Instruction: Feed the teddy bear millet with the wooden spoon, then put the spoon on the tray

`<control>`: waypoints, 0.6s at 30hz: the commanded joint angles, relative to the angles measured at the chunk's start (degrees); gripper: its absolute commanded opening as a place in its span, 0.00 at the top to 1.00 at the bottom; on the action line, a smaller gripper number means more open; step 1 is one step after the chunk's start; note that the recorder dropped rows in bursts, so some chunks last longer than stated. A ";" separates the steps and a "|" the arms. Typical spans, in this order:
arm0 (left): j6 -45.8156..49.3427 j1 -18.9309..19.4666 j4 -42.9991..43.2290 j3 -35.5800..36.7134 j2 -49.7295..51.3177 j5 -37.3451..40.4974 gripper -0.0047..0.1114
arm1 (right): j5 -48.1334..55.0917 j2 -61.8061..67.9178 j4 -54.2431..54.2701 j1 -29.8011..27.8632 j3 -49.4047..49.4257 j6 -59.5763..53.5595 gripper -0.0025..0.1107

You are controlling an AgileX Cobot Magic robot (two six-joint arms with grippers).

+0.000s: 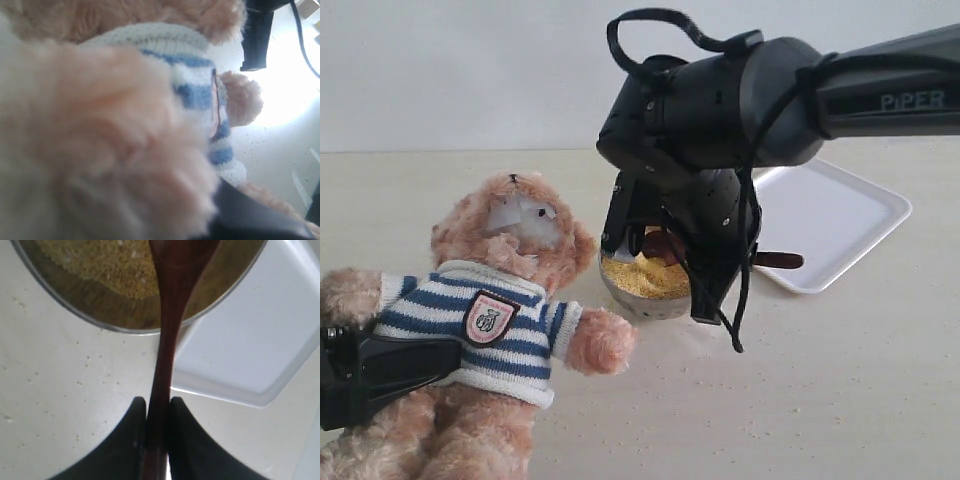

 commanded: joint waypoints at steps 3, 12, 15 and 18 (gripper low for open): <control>0.24 0.06 -0.76 0.06 -0.10 1.03 0.92 | -1.49 -2.41 3.36 -0.14 -0.25 0.58 0.98; 0.24 0.06 -0.76 0.06 -0.10 1.03 0.92 | -1.73 -2.40 1.82 -1.36 -0.25 0.78 0.98; 0.24 0.06 -0.76 0.06 -0.10 1.03 0.92 | -0.25 -0.78 -1.10 -2.30 -0.25 0.78 0.98; 0.24 0.06 -0.76 0.06 -0.10 1.03 0.92 | 1.52 1.05 -5.09 -2.17 -0.25 0.04 0.98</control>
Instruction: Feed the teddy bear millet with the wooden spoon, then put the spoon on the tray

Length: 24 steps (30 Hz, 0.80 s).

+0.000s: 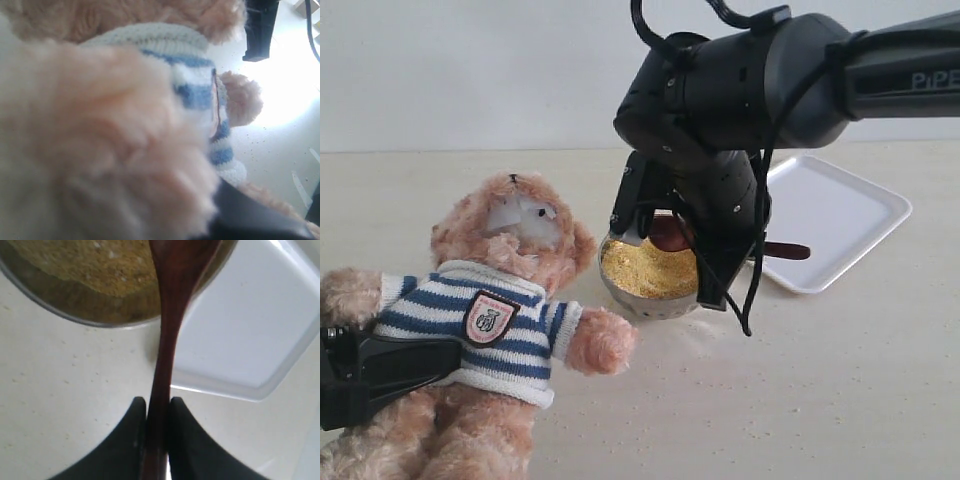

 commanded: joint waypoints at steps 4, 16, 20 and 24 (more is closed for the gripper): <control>0.41 0.06 -0.76 0.06 -0.10 1.02 0.92 | 1.54 3.93 -4.48 -0.43 -0.25 -0.92 0.98; 0.84 0.06 -0.76 0.06 -0.10 1.02 0.92 | -3.17 3.18 7.97 -0.43 -0.25 -2.44 0.98; 0.84 0.06 -0.76 0.06 -0.10 1.02 0.92 | -3.59 2.15 8.63 -0.43 -0.25 -2.44 0.98; 0.84 0.06 -0.76 0.06 -0.10 1.02 0.92 | -3.21 0.97 8.52 -0.54 -0.83 -2.44 0.98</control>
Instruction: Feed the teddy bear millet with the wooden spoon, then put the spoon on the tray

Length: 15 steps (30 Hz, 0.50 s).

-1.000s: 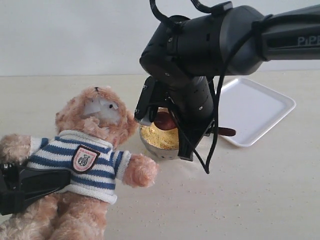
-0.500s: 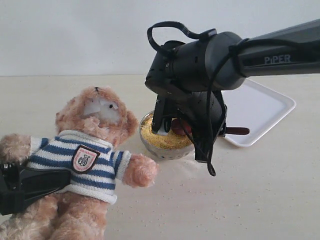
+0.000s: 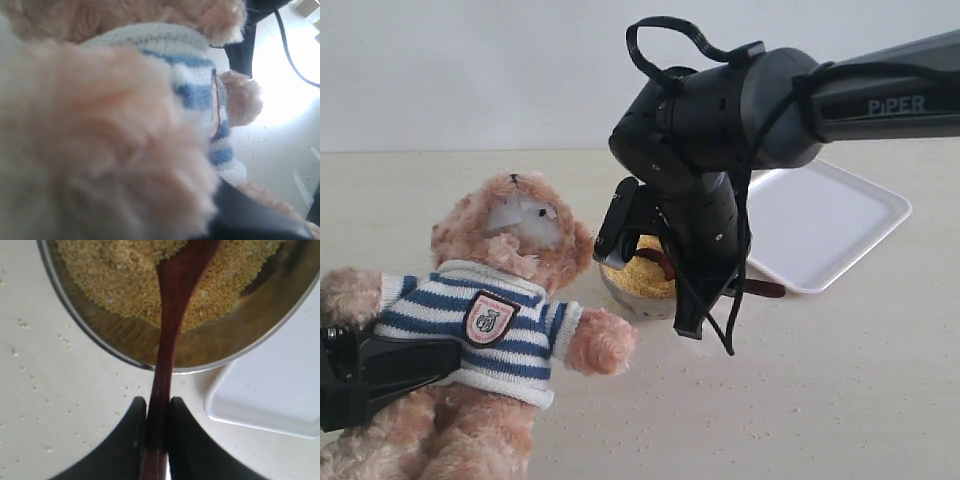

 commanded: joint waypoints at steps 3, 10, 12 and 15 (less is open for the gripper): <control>0.38 0.06 -0.76 0.06 -0.10 1.02 0.92 | 2.63 -1.72 0.18 -0.30 -2.25 -0.50 0.98; 0.38 0.06 -0.76 0.06 -0.10 1.02 0.92 | 5.35 -1.86 6.56 -1.05 -4.18 -3.09 0.98; 0.38 0.06 -0.76 0.06 -0.10 1.02 0.92 | 5.35 -2.49 8.93 -2.09 -4.18 -3.35 0.98; 0.38 0.06 -0.76 0.06 -0.10 1.02 0.92 | 5.22 -3.88 10.48 -3.48 -4.18 -3.81 0.98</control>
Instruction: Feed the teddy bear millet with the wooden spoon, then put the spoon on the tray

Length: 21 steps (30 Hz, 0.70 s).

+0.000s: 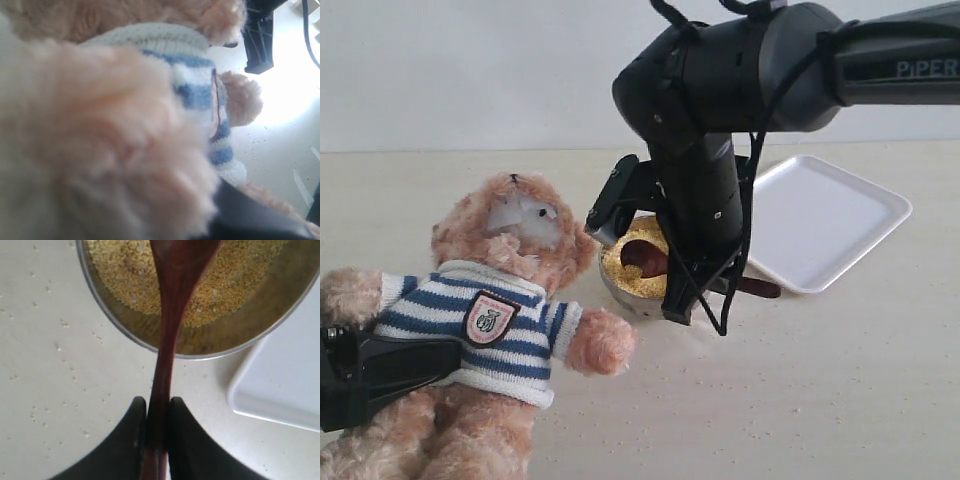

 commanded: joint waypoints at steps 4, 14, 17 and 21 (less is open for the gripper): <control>0.27 0.06 -0.76 0.06 -0.10 1.14 0.92 | 0.77 -5.33 5.38 -3.80 -0.50 -2.40 0.98; 0.16 0.06 -0.76 0.06 -0.10 1.39 0.92 | 1.88 -10.13 9.81 -4.46 -0.50 -4.94 0.98; 0.16 0.06 -0.76 0.06 -0.10 1.39 0.92 | 1.88 -11.35 10.88 -4.46 -0.50 -5.28 0.98; 0.16 0.06 -0.76 0.06 -0.10 1.39 0.92 | 1.88 -12.95 13.02 -4.46 -0.50 -6.18 0.98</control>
